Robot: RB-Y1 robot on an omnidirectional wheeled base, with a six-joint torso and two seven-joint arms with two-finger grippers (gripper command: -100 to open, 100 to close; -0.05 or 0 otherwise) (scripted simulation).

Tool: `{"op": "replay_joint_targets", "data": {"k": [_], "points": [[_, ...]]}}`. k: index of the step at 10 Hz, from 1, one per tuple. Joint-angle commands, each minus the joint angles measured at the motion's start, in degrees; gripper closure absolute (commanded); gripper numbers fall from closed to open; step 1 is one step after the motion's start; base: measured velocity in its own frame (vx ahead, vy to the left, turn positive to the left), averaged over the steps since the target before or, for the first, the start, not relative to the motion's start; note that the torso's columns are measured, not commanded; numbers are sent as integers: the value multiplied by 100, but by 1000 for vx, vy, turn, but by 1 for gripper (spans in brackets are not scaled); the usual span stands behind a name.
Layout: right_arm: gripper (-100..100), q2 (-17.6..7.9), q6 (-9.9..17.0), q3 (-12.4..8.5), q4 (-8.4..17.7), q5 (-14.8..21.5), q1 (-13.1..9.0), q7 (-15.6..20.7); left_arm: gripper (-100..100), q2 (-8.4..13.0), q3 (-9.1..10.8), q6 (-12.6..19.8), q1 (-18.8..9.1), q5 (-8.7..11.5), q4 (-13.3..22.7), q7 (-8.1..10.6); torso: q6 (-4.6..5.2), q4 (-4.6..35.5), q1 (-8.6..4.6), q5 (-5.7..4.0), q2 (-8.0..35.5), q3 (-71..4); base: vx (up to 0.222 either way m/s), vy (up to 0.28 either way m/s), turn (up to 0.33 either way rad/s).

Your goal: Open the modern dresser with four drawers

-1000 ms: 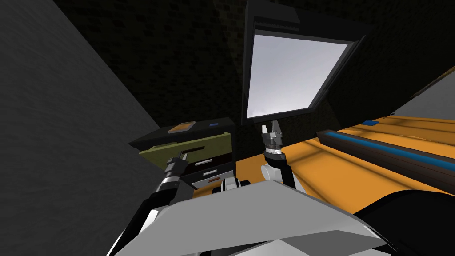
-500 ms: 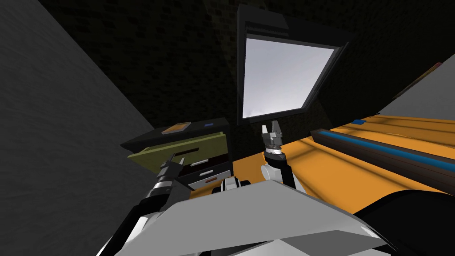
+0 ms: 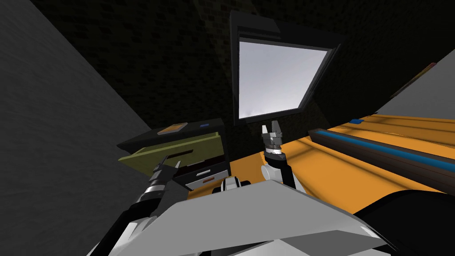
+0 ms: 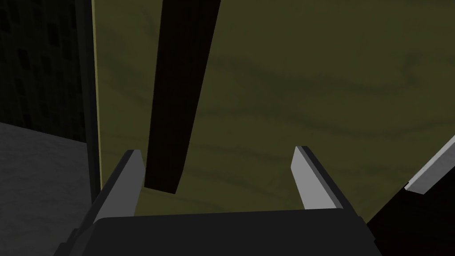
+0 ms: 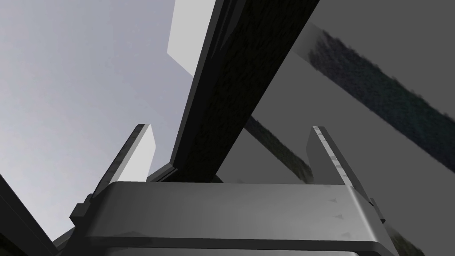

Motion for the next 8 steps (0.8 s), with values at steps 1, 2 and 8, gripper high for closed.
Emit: {"op": "replay_joint_targets", "data": {"k": [1,2,8], "points": [[0,0,0,0,0,0,0,0,100,288,138,-278,194,278,342,267,-2,-11,17,13,-16,-9,-19,-95,-120],[0,1,0,1,0,0,0,0,100,429,138,-278,194,299,484,274,-14,-14,8,16,-18,-10,-45,-115,-35],[0,-1,0,-1,0,0,1,0,100,956,355,-581,265,578,995,520,-20,7,53,20,2,0,-12,-60,-21]]}}
